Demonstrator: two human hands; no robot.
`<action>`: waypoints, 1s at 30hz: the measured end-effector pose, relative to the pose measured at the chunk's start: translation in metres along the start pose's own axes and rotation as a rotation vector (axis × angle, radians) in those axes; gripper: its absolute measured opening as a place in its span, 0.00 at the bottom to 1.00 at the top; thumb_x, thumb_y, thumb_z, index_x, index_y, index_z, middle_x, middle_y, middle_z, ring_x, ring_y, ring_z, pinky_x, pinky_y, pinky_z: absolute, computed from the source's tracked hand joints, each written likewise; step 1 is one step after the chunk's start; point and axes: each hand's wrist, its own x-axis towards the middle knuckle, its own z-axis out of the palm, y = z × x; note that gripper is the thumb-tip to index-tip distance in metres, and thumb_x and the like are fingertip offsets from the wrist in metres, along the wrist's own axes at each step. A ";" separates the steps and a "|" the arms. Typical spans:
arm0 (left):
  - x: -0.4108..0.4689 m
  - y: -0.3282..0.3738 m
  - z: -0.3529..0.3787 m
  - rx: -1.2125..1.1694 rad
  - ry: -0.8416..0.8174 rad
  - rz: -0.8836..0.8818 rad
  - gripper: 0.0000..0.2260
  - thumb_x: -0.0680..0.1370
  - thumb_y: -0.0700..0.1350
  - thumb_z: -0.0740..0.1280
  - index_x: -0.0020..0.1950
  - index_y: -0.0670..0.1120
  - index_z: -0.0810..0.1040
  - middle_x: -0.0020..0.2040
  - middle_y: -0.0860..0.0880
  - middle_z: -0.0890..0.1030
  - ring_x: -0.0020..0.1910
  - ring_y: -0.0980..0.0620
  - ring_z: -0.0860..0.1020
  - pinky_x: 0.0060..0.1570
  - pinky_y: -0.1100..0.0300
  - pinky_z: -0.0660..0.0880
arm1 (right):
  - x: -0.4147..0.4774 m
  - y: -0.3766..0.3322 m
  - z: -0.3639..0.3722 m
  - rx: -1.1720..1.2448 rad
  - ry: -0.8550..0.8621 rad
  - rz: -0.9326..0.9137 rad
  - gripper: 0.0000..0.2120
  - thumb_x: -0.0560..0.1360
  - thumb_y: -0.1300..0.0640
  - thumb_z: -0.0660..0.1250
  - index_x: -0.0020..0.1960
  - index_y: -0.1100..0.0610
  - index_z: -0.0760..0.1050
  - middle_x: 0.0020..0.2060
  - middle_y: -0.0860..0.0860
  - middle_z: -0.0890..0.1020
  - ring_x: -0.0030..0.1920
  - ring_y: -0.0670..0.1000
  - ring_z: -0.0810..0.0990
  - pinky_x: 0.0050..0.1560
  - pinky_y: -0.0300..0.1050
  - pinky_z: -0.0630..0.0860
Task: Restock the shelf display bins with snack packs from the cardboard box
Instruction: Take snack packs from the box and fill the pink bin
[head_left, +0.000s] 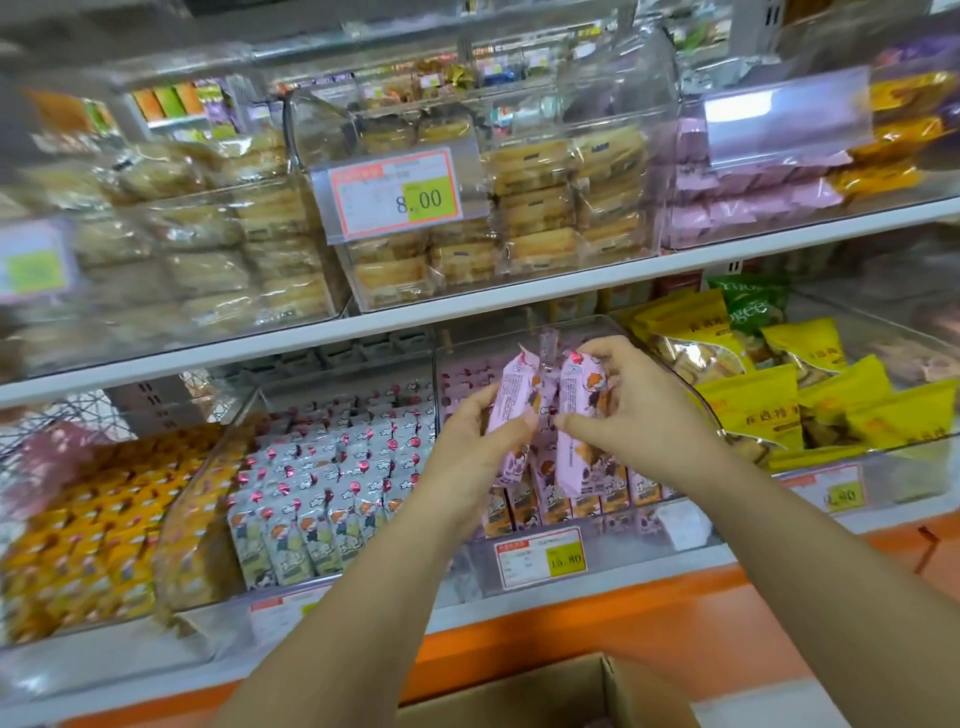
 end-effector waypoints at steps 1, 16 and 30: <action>-0.002 0.001 -0.001 0.094 -0.001 0.041 0.16 0.77 0.43 0.69 0.64 0.49 0.74 0.56 0.51 0.83 0.54 0.53 0.81 0.61 0.51 0.74 | -0.002 -0.002 0.000 0.019 -0.019 -0.003 0.28 0.70 0.51 0.74 0.64 0.50 0.65 0.53 0.47 0.72 0.33 0.41 0.71 0.30 0.29 0.67; -0.003 0.017 -0.039 1.297 0.094 0.169 0.19 0.77 0.57 0.64 0.66 0.54 0.68 0.52 0.55 0.79 0.63 0.50 0.72 0.73 0.40 0.44 | 0.016 -0.003 0.042 0.073 -0.321 0.076 0.25 0.70 0.51 0.75 0.60 0.50 0.66 0.49 0.45 0.70 0.48 0.47 0.72 0.42 0.39 0.69; 0.013 0.000 -0.037 1.561 -0.007 0.036 0.14 0.73 0.57 0.71 0.57 0.56 0.78 0.64 0.52 0.72 0.73 0.47 0.59 0.65 0.30 0.33 | 0.019 0.010 0.072 -0.573 -0.432 -0.108 0.26 0.72 0.57 0.72 0.68 0.53 0.68 0.62 0.53 0.66 0.54 0.57 0.77 0.50 0.50 0.76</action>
